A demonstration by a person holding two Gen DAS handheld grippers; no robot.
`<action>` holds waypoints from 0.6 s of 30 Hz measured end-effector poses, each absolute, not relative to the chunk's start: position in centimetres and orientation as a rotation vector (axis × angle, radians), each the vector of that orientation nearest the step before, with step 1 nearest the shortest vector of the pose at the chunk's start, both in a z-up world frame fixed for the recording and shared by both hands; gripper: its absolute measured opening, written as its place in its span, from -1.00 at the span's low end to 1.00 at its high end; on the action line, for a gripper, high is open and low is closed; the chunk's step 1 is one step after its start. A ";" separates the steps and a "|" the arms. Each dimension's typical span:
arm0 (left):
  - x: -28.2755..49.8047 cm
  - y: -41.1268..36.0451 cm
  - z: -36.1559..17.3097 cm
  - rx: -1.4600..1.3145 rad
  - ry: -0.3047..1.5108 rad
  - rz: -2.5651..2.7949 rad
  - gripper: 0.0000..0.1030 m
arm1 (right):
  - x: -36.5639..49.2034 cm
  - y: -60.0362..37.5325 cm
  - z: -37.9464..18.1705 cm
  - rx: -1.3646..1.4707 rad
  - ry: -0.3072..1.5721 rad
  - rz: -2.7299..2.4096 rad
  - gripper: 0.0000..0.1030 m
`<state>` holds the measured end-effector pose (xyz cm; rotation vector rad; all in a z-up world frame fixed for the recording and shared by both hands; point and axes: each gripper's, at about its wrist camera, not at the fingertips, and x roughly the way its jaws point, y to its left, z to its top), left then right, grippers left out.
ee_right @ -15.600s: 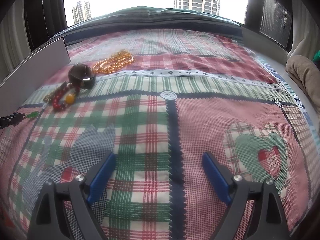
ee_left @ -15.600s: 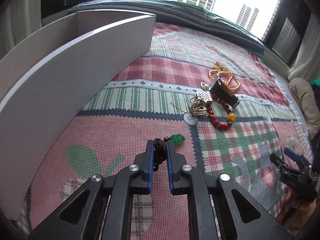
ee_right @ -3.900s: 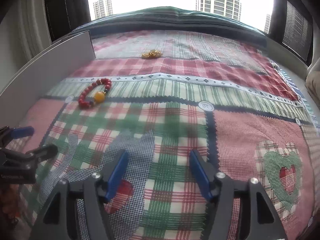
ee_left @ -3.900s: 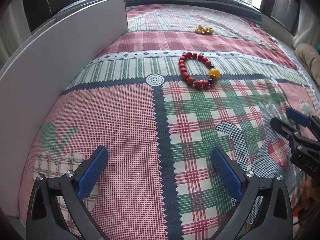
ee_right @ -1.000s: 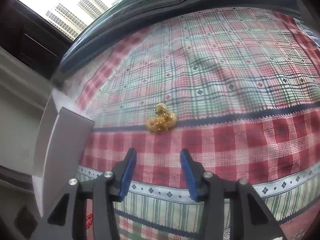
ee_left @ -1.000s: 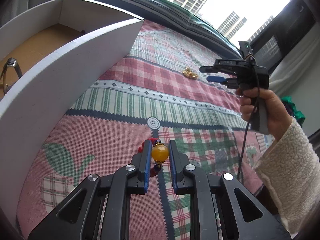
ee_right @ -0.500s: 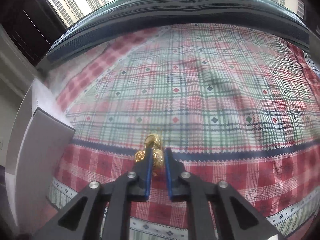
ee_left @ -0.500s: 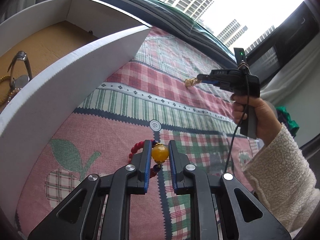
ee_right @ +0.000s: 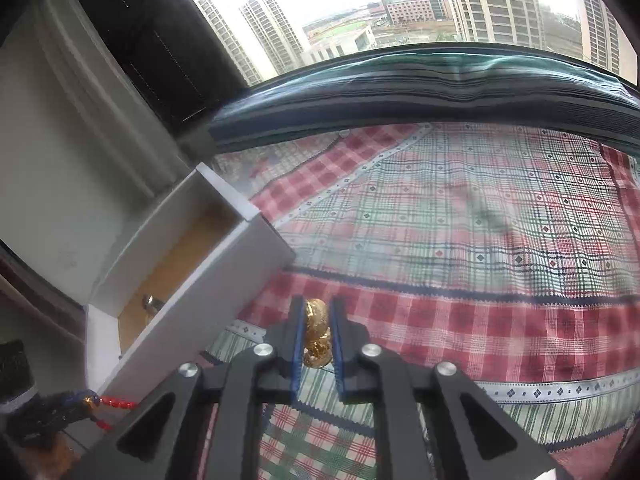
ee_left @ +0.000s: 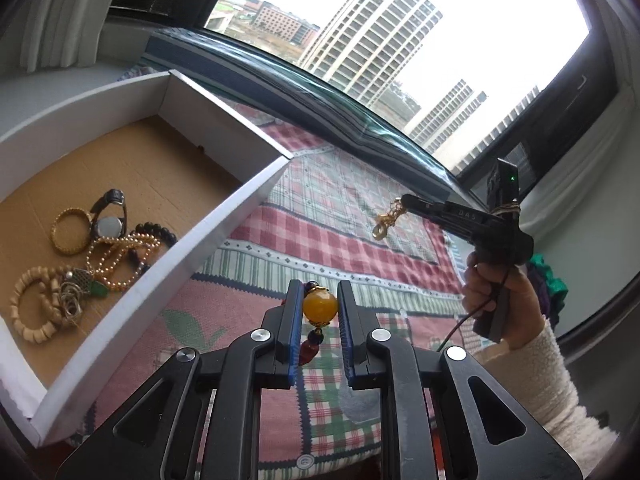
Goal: Organize jewelry
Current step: 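Carry the bracelet and gold brooch into the white box and open both tools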
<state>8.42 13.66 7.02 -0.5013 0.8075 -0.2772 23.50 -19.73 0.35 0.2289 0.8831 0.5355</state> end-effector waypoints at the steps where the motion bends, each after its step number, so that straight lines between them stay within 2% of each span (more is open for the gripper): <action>1: 8.0 14.9 7.8 -0.503 0.795 -0.254 -0.70 | 23.0 -18.8 1.3 0.227 0.864 0.566 -0.76; 5: 7.6 20.0 9.5 -0.512 0.764 -0.147 -0.70 | 22.0 -14.1 4.6 0.227 0.813 0.692 -0.76; 9: 8.3 24.5 8.4 -0.519 0.776 -0.022 -0.70 | 22.2 -7.7 6.1 0.203 0.795 0.800 -0.76; 18: 12.3 29.5 1.0 -0.542 0.903 0.152 -0.70 | 24.9 6.1 2.0 0.061 0.876 0.888 -0.76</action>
